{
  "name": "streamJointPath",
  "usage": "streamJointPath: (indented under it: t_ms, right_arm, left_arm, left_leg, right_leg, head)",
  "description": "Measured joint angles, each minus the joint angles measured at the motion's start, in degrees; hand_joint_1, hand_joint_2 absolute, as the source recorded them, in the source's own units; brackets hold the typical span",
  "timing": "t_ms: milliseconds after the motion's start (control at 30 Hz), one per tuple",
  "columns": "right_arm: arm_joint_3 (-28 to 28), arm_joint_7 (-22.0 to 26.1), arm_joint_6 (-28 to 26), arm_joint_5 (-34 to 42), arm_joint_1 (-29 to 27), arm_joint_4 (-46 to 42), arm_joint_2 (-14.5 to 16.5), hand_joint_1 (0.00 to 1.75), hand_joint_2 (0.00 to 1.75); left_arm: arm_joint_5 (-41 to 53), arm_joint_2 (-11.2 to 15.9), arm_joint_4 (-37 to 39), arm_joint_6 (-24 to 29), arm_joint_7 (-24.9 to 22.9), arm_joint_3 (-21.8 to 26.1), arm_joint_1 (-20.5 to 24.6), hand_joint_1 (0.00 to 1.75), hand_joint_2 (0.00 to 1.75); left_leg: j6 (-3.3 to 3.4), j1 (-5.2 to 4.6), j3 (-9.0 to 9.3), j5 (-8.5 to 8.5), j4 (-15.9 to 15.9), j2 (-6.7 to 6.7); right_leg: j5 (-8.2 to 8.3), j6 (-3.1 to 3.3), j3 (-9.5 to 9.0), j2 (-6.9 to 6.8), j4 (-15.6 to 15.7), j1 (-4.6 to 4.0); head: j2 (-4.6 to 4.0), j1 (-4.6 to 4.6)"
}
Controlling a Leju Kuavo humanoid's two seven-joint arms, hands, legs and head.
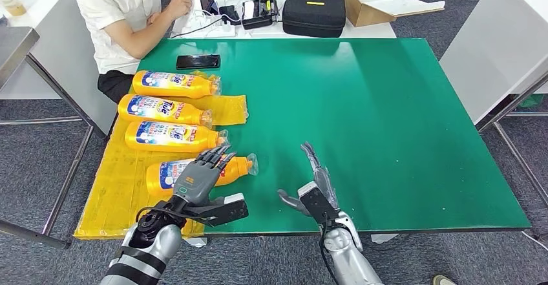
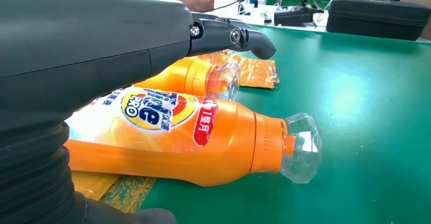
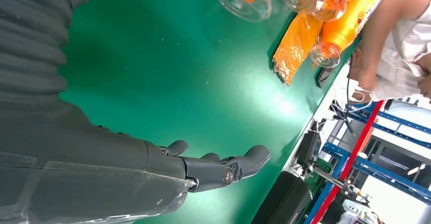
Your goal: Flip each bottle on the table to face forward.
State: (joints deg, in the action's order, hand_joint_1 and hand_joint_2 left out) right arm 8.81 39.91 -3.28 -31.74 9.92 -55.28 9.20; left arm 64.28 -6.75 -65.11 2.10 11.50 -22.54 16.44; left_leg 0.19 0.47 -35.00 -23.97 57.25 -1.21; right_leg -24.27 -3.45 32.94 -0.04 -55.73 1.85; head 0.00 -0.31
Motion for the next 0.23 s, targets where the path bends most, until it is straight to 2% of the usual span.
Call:
streamJointPath:
  t_ms: [233]
  right_arm:
    - [0.0,0.0,0.0,-0.1,-0.6,-0.8,0.0,0.0,1.75]
  left_arm:
    - [-0.2,0.0,-1.6,2.1,0.1,-0.2,-0.9,0.0,1.75]
  left_leg:
    - [0.0,0.0,-0.01,0.0,0.0,0.0]
  right_leg:
    - [0.0,0.0,0.0,0.0,0.0,0.0]
  head:
    - [0.0,0.0]
